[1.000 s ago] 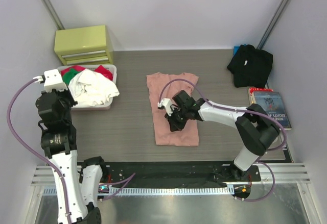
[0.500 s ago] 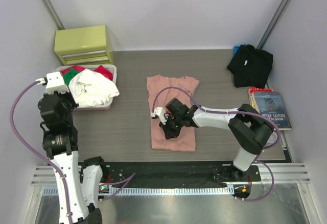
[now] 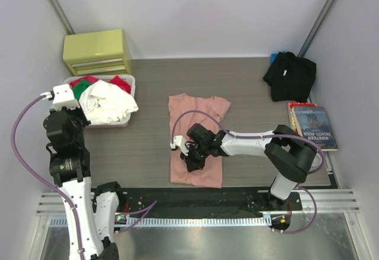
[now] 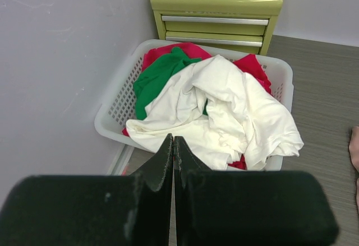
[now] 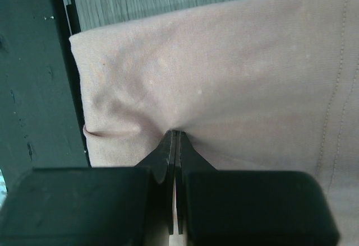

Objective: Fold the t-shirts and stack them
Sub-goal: Grab one side of the 2/3 rectangular tshirt with both arms

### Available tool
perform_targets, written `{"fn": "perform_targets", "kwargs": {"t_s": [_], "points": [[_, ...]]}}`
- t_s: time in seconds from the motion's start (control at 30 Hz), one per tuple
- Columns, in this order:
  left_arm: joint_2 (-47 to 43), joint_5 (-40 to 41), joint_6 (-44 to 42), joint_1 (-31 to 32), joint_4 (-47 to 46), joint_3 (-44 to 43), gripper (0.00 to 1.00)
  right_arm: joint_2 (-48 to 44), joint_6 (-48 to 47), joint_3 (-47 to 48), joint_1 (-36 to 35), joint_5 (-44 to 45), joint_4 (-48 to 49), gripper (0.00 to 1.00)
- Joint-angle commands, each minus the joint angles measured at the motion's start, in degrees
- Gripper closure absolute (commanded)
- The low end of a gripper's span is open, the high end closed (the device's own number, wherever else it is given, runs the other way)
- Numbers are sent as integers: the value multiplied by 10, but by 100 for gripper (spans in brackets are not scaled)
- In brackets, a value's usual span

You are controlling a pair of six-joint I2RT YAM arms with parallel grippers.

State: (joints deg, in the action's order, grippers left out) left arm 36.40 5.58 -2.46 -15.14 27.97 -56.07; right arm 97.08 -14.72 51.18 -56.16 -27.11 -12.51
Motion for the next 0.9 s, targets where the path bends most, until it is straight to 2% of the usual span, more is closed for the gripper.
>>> {"fn": "perform_targets", "kwargs": {"t_s": [0.0, 0.07, 0.13, 0.17, 0.2, 0.47, 0.6, 0.63, 0.77, 0.87], "points": [[-7, -3, -3, -5, -21, 10, 100, -35, -22, -26, -6, 6, -8, 99], [-8, -11, 1, -4, -27, 25, 100, -59, -35, -34, -11, 45, 8, 99], [-7, -20, 4, -5, -27, 36, 100, -111, -85, -32, -26, 103, 13, 99], [-8, -28, 9, -5, -29, 48, 100, -130, -107, -27, -40, 162, 14, 99], [-9, -33, 9, -4, -31, 54, 100, -159, -122, -23, -46, 185, 14, 99], [5, -75, 21, -5, -29, 71, 100, -253, -159, 0, -33, 261, 20, 99], [37, -177, 32, -4, 10, 69, 100, -295, -119, 1, 82, 248, 53, 99], [46, -185, 27, -2, 25, 66, 100, -303, -103, 2, 152, 225, 62, 99], [77, -165, -28, 22, 59, 14, 100, -309, -25, 22, 297, 187, 72, 99], [135, -76, -60, 98, 96, -47, 100, -283, 10, 44, 382, 181, 58, 99]]}}
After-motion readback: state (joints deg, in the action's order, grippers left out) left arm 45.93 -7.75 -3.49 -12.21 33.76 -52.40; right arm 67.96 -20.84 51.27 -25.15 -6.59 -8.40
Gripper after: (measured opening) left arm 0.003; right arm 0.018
